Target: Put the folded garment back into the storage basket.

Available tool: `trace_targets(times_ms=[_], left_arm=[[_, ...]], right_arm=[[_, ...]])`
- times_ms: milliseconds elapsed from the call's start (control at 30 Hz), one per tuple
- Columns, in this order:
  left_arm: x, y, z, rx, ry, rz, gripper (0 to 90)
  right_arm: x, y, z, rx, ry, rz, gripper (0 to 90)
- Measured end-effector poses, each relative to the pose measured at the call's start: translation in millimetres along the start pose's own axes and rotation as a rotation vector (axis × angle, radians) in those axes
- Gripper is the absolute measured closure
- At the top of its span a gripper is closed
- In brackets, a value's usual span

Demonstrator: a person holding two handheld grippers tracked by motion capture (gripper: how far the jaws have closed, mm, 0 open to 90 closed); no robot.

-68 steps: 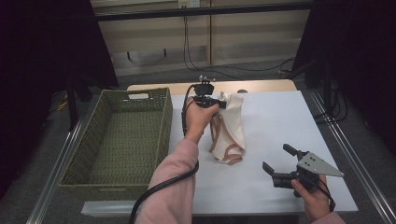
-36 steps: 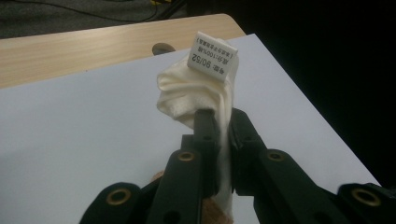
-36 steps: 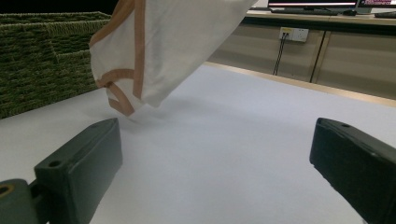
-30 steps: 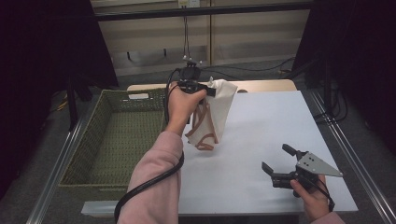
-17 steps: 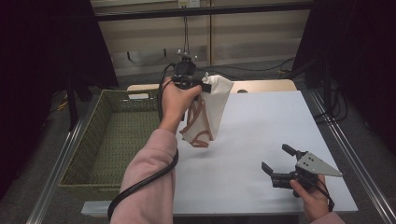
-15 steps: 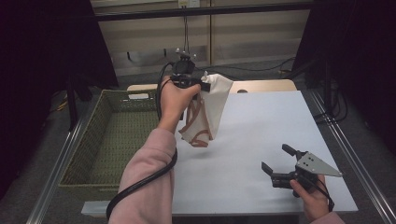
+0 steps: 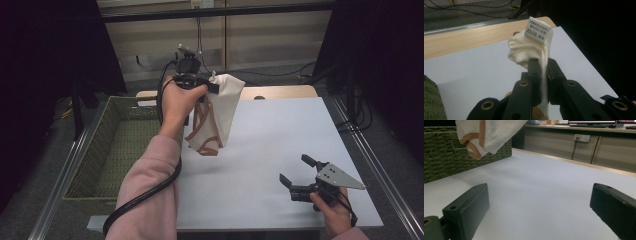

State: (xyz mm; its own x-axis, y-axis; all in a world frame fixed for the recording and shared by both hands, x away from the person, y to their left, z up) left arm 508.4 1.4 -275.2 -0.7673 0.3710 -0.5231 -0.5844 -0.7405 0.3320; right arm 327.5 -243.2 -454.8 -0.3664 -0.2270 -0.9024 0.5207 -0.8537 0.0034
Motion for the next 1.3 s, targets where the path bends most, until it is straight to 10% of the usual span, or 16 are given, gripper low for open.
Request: trace_targets(times_ms=[1300], left_arm=[[-2.9,1.2,54.6,-0.009,-0.011,0.010,83.9]], right_arm=[[-0.1,-0.4,1.3,0.003,0.001,0.000,2.1]])
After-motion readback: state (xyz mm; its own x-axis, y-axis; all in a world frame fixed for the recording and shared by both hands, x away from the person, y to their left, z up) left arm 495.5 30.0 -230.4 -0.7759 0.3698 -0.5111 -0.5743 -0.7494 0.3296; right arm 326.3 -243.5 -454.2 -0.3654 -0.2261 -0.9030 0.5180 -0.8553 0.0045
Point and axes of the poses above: each handheld gripper's, and its own axes: z roughly backward along the jaws, x roughly out of its underside, y roughly to its right, the point moved 8 cm from there along -z, roughly forward along the jaws, and after that the axes turned 14 degrees about -y, right-handed, at the moved point
